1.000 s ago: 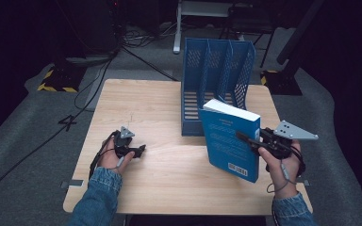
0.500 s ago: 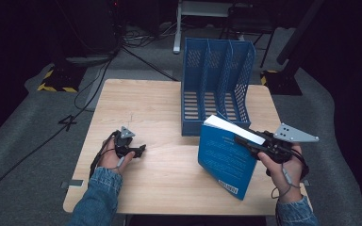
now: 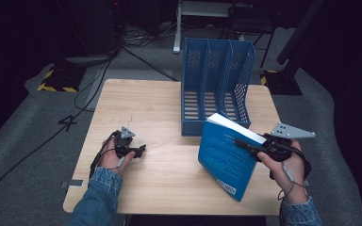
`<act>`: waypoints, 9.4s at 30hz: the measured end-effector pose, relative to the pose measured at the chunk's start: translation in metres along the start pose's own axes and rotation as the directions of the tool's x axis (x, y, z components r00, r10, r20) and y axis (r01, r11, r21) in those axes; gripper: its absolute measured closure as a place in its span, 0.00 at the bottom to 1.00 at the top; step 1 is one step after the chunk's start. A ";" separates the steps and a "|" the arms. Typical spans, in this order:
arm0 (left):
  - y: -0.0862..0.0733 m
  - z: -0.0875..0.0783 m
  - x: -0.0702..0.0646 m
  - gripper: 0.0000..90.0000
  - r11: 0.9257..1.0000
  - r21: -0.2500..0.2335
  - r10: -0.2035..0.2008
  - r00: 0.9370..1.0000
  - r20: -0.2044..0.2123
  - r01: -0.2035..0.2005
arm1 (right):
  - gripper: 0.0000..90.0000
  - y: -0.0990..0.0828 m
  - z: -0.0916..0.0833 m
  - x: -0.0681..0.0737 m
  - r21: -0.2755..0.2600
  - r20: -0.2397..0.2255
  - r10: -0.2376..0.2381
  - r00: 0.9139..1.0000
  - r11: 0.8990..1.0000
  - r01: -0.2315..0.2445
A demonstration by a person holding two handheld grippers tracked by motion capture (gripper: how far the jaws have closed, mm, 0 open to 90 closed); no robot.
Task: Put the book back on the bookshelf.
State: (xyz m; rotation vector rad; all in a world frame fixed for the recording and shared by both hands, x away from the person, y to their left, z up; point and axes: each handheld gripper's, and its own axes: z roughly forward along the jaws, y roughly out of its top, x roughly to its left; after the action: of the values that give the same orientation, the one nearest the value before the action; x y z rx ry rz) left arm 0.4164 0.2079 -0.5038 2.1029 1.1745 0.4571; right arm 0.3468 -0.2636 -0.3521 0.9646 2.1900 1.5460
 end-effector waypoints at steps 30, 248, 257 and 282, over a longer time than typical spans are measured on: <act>0.000 0.000 0.000 0.28 1.000 0.000 -0.003 1.000 -0.003 0.003 | 0.69 0.110 0.002 0.016 -0.140 0.139 -0.016 0.990 0.989 0.036; 0.004 0.004 0.000 0.27 1.000 0.000 -0.015 1.000 -0.016 0.015 | 0.66 0.135 0.261 -0.059 -0.200 0.375 0.097 0.922 0.980 -0.022; 0.002 0.002 -0.001 0.27 1.000 0.002 -0.011 1.000 -0.013 0.011 | 0.62 0.133 0.258 -0.062 -0.134 0.384 0.026 0.923 0.991 0.028; -0.014 -0.014 -0.002 0.27 0.999 -0.003 -0.051 0.998 -0.042 0.051 | 0.46 0.137 0.149 -0.041 -0.095 0.219 -0.065 0.974 0.992 0.088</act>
State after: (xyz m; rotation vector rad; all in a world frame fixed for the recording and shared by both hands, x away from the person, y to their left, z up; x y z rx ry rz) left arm 0.3985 0.2166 -0.5040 2.0659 1.2479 0.4814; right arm 0.5115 -0.1561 -0.2897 0.9555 1.9543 1.4327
